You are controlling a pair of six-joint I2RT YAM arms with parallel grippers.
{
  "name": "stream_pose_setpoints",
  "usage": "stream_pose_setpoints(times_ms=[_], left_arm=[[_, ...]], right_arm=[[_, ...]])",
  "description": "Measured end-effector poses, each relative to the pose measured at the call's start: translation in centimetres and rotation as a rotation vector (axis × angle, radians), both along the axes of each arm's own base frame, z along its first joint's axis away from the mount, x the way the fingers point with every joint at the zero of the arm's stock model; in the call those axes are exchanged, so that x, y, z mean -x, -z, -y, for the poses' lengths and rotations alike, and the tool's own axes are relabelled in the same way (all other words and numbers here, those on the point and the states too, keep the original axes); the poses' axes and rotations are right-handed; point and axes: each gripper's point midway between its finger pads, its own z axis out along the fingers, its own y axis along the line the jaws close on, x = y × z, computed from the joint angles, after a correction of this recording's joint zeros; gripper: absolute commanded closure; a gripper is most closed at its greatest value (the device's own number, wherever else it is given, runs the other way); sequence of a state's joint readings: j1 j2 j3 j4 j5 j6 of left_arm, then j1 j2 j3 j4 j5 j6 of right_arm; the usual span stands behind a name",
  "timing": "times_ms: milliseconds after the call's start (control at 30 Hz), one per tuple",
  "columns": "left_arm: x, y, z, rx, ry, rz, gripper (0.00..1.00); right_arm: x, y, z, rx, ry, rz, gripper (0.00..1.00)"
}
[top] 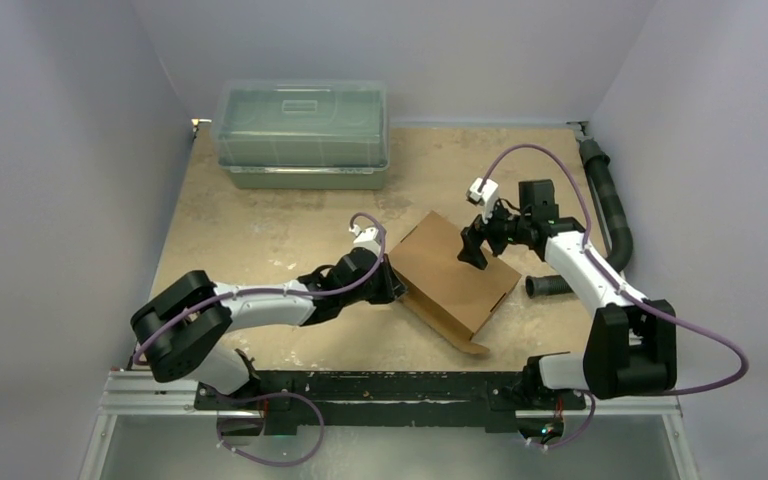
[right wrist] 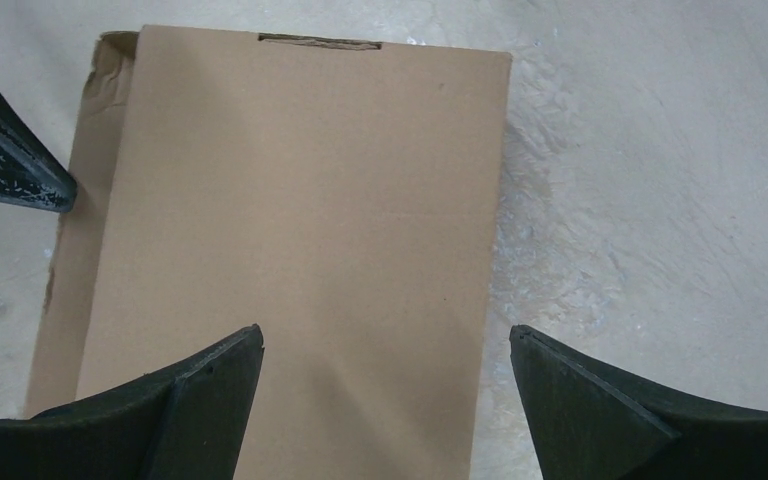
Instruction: Fold the paper box
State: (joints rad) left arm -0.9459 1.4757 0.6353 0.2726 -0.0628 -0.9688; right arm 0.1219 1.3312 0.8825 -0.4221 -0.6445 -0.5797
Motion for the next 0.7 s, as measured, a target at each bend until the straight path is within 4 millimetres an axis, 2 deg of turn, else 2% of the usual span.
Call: stream_pose_setpoints(times_ms=[300,567,700], left_arm=[[-1.3,0.5,1.0,-0.043,-0.012,0.002,1.00],[-2.4,1.9,1.4,-0.110,-0.015,-0.002,1.00],[-4.0,1.8,1.1,-0.119,-0.034,0.011,1.00]], right_arm=[[-0.9,0.1,0.9,-0.002,0.073,-0.003,0.06],[-1.1,0.2,1.4,-0.008,0.101,-0.017,0.06],[-1.1,0.3,1.5,-0.011,0.108,-0.025,0.06]])
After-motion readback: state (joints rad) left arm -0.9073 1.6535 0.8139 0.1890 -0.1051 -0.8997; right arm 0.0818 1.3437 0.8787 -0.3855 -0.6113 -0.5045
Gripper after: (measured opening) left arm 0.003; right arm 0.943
